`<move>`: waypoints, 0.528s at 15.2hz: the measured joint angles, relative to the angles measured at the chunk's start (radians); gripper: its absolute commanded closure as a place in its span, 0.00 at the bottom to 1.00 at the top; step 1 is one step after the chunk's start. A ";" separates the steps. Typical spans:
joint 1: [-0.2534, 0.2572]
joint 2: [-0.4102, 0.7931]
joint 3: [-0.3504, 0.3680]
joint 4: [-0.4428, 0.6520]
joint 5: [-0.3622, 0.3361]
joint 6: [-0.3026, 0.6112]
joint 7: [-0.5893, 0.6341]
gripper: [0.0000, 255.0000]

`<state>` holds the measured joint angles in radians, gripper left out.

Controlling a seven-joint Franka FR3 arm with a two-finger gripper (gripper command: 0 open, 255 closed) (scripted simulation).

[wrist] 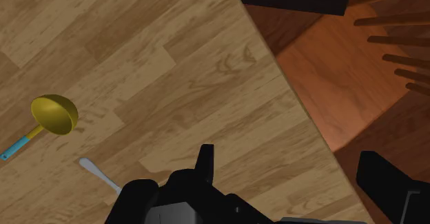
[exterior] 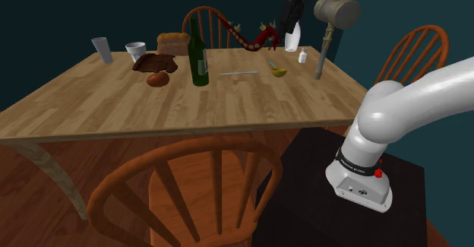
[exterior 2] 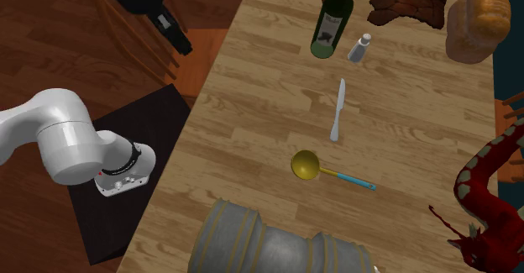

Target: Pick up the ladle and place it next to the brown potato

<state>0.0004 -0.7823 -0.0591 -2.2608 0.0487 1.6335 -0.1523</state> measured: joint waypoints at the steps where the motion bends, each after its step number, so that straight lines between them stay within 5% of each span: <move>1: 0.000 0.000 0.000 0.000 0.000 0.000 0.000 0.00; 8: -0.049 0.184 -0.063 0.048 -0.004 0.110 0.027 0.00</move>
<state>-0.0488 -0.5985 -0.1224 -2.2133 0.0450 1.7433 -0.1255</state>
